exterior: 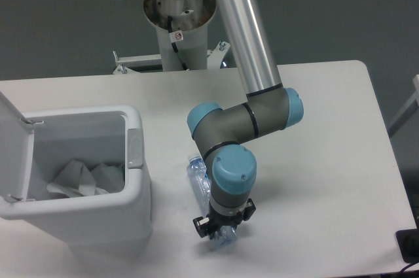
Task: Place the trash in the trash can
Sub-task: 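Lower the gripper and close it around the water bottle, then lift the bottle and carry it over the trash bin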
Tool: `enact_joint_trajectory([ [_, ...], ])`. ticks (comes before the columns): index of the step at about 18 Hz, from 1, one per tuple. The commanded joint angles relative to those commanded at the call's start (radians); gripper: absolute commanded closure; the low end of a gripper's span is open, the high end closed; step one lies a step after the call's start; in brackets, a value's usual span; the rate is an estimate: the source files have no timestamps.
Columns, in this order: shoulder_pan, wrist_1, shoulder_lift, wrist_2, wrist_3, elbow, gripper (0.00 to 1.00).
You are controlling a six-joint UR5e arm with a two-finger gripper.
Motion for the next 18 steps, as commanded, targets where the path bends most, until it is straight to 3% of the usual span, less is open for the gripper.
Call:
enact_joint_trajectory([
  [3,0.000,0.002,0.005,-0.002,0.002,0.002,0.38],
  [11,0.020,0.024,0.084,-0.014,0.012,0.023,0.41],
  [14,0.061,0.098,0.159,-0.165,0.015,0.055,0.45],
  [16,0.084,0.121,0.198,-0.204,0.028,0.072,0.45],
  [18,0.107,0.127,0.231,-0.270,0.028,0.135,0.45],
])
